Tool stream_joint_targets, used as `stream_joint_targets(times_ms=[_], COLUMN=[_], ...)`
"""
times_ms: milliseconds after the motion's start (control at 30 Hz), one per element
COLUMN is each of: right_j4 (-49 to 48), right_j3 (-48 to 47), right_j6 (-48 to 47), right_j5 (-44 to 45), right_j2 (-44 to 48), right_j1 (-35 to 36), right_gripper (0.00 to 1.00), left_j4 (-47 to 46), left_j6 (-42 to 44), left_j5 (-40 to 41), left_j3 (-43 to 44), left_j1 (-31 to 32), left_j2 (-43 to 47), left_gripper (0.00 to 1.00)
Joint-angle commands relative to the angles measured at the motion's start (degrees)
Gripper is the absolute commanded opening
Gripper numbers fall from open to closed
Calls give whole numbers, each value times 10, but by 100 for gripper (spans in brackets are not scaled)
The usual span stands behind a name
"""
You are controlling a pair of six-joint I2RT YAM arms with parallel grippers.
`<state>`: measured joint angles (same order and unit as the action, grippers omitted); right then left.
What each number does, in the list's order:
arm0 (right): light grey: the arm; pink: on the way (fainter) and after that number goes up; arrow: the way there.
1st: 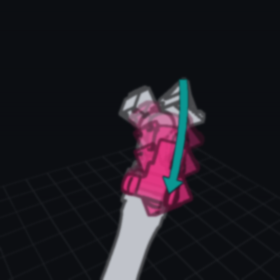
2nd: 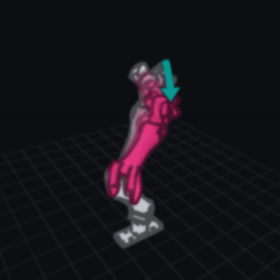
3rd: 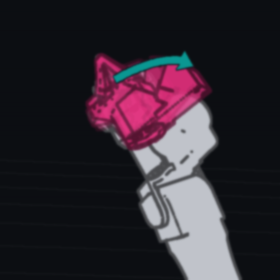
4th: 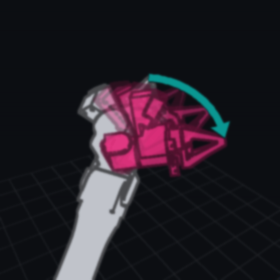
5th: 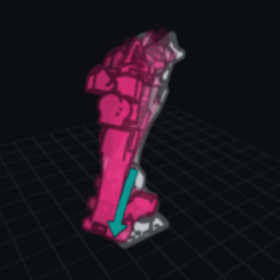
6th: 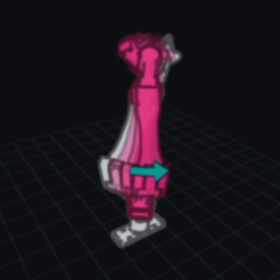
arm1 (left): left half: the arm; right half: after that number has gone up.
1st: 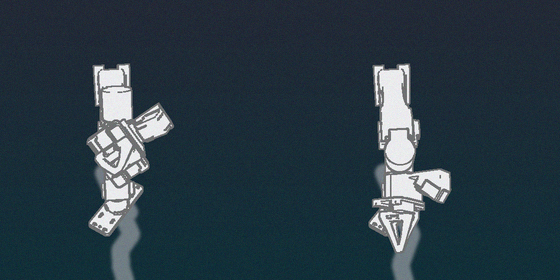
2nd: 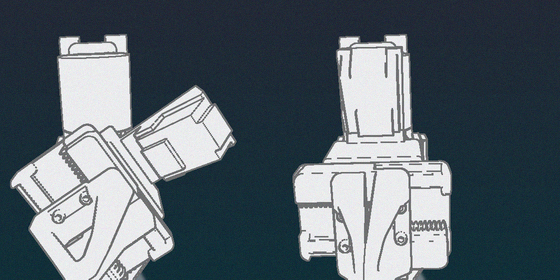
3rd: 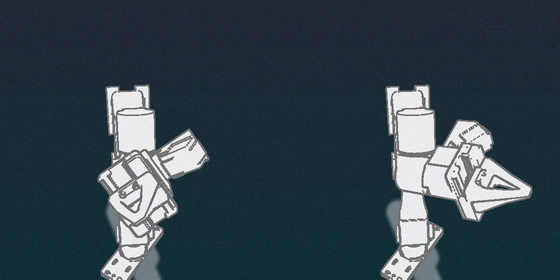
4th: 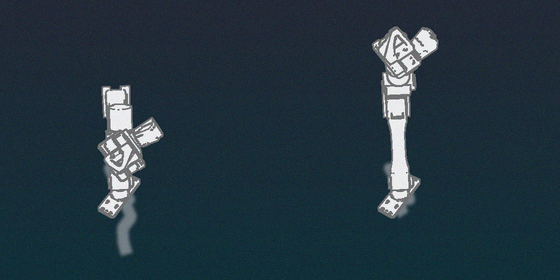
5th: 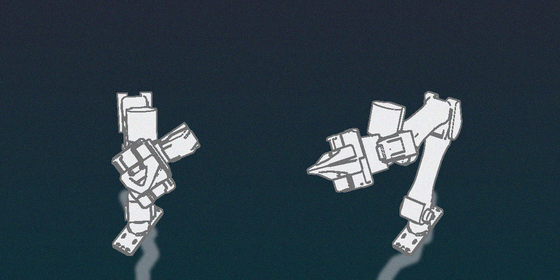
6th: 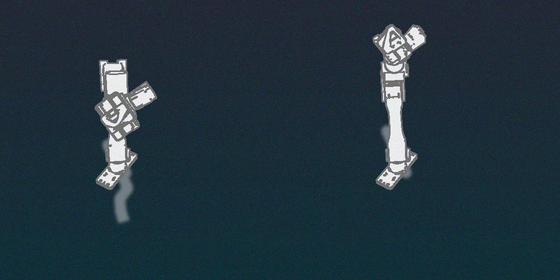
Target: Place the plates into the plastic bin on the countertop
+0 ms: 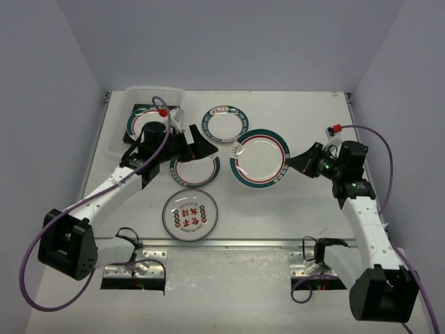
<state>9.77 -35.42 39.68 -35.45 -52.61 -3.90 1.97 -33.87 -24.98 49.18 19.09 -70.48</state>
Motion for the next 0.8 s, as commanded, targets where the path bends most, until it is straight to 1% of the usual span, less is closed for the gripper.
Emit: stream_joint_targets(times_ms=[0, 67, 133, 167, 233, 267, 300, 333, 367, 433, 467, 500, 533, 567, 600, 633, 667, 700, 767], right_j4=[-122, -145, -154, -159, -164, -172, -182, -192, -200, -207, -213, -215, -216, -205, -189, -170, -133, -86, -29], right_j3=[-33, -38, -42, -42, -42, -41, -39, -36, -32, -30, -28, -26, -24, -21, -19, -21, -25, -29, -36], right_j6=[88, 114, 118, 119, 120, 124, 132, 137, 141, 140, 141, 140, 139, 134, 125, 100, 76, 55, 7], right_j5=[-173, -199, -210, -212, -217, -225, -237, -244, -246, -247, -249, -250, -244, -237, -227, -199, -165, -132, -68], right_j2=[-7, -13, -17, -17, -20, -22, -25, -28, -30, -34, -36, -41, -44, -46, -46, -48, -49, -50, -54], right_j1=[0, 0, 0, 0, 0, 1, 1, 1, 1, 1, 1, 1, 0, -2, -2, -2, -2, -2, -2], right_gripper=[0, 0, 0, 0, 0, 0, 0, 0, 0, 0, 5, 24, 45, 73, 89, 97, 99, 99, 99], left_j4=[-123, -144, -185, -188, -181, -183, -189, -195, -202, -206, -203, -196, -173, -135, -112, -105, -98, -90, -29], left_j6=[-21, -26, -38, -40, -35, -36, -39, -42, -44, -44, -45, -47, -45, -45, -47, -60, -73, -86, -83], left_j5=[-63, -73, -93, -89, -70, -71, -75, -77, -76, -77, -69, -54, -12, 38, 65, 72, 73, 74, 120], left_j3=[-27, -27, -27, -23, -11, -9, -4, 2, 9, 23, 28, 35, 39, 51, 58, 61, 63, 67, 99], left_j1=[41, 52, 62, 66, 72, 73, 75, 79, 85, 91, 91, 91, 90, 79, 66, 29, -9, -41, -115], left_j2=[-20, -29, -39, -44, -58, -65, -72, -77, -81, -87, -85, -81, -70, -56, -45, -35, -24, -13, -5], left_gripper=[100, 100, 97, 96, 84, 73, 55, 32, 5, 0, 0, 0, 0, 0, 0, 0, 0, 0, 0])
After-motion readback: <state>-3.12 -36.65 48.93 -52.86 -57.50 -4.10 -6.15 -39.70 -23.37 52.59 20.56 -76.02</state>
